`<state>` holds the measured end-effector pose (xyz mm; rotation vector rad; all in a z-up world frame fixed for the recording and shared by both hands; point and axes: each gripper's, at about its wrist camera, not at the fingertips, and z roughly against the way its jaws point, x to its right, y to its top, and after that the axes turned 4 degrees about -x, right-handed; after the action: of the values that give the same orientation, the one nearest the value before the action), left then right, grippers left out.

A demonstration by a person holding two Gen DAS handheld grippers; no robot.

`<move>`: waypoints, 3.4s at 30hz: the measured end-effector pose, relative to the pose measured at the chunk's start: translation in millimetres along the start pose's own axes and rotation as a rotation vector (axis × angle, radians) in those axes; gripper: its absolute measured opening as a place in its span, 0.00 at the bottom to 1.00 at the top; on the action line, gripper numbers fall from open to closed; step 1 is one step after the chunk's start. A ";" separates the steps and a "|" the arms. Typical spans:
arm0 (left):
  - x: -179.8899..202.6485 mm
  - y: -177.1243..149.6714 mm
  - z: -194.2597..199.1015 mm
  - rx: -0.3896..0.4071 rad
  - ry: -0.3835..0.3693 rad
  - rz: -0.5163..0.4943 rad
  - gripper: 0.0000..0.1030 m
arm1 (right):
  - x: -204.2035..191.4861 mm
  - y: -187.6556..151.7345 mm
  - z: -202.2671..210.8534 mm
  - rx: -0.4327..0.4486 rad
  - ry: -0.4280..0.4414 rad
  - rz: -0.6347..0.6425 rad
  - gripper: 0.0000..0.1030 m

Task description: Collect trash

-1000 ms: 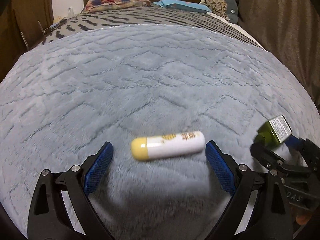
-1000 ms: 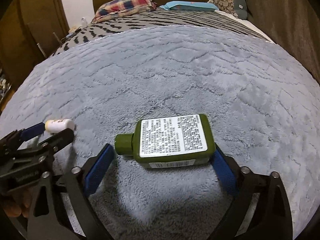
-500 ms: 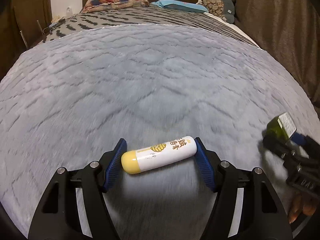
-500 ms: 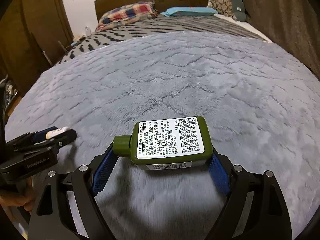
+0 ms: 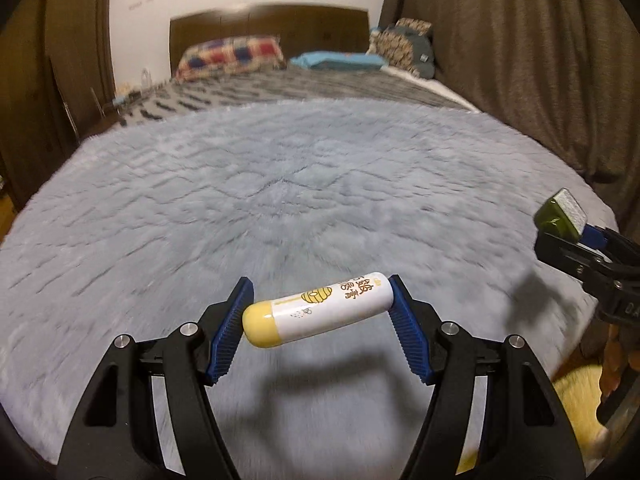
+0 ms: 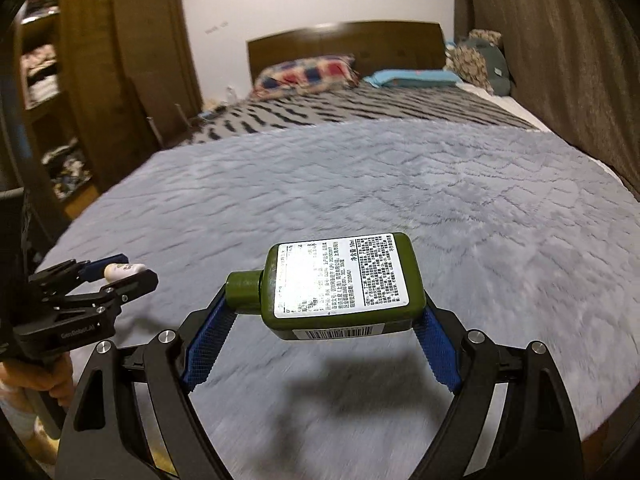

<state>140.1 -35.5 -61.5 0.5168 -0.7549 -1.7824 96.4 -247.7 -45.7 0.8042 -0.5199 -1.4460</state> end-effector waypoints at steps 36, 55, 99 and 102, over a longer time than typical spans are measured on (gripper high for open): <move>42.3 -241.4 0.8 -0.454 -0.110 0.019 0.63 | -50.3 -215.1 -10.3 -0.451 0.097 -0.029 0.83; 33.1 -249.2 -29.2 -0.512 -0.132 0.065 0.82 | -36.3 -212.2 -30.5 -0.470 0.115 -0.102 0.97; 19.0 -124.4 130.4 -0.009 0.083 0.041 0.92 | -44.5 -111.5 99.0 -0.015 -0.013 0.004 0.97; -0.8 -111.1 133.8 0.016 0.085 0.084 0.92 | -30.0 -102.9 98.6 0.005 0.002 -0.049 0.97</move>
<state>-23.4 21.8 -46.2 0.5597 -0.7223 -1.6675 -47.7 -228.6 -54.4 0.8273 -0.5057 -1.4895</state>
